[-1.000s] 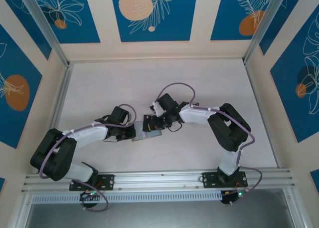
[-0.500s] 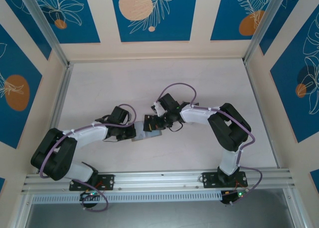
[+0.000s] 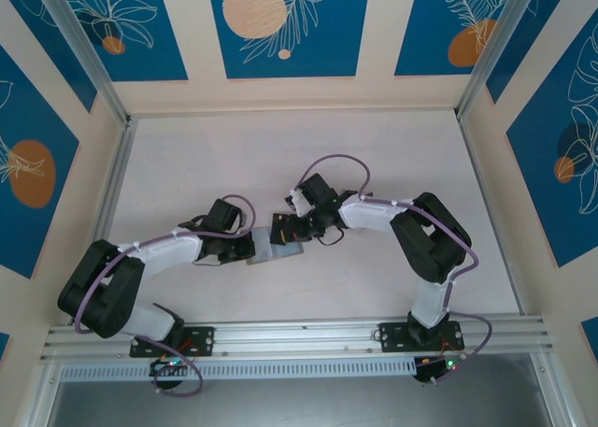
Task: Put the credit cards into the card holder
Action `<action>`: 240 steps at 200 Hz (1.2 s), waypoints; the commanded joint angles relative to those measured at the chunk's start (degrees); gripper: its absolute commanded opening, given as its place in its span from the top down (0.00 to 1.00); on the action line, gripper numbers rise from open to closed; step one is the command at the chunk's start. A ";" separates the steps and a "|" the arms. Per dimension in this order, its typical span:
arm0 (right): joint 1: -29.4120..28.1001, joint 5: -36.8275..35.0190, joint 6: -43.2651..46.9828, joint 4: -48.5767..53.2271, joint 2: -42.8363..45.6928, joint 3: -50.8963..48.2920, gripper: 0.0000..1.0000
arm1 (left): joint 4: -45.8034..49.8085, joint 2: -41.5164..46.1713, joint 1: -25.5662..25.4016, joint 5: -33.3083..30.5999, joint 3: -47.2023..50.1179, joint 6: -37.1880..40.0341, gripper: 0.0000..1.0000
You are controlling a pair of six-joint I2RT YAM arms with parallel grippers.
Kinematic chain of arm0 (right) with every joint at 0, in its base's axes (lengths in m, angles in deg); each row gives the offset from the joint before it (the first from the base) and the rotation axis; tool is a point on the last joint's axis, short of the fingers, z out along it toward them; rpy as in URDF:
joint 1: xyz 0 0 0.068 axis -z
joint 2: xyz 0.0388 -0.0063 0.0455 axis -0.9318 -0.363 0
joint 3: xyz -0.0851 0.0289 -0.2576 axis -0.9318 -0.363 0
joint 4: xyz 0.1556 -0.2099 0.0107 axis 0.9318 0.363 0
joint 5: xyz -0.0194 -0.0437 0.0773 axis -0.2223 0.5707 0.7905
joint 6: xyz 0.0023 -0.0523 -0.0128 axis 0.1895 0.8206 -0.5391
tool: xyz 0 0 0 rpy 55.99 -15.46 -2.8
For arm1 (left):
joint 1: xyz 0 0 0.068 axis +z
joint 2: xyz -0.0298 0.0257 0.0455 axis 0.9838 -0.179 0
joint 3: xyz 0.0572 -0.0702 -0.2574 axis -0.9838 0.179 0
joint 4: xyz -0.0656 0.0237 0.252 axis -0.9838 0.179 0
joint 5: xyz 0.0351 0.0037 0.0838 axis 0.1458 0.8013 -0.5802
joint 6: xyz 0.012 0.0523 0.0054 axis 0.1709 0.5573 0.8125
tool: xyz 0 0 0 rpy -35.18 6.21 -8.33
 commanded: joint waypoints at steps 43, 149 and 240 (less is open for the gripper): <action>-1.29 0.34 -0.81 0.89 -0.67 -0.23 1.00 | 1.11 -2.45 0.01 -1.55 2.20 -0.19 0.95; -1.81 5.00 -2.12 -1.17 -3.05 -1.01 1.00 | 1.53 -1.65 0.01 -1.90 2.46 -0.16 0.95; -1.38 13.43 -3.43 -5.06 -5.40 -3.14 1.00 | 3.81 0.27 0.01 -3.21 2.43 -0.11 0.95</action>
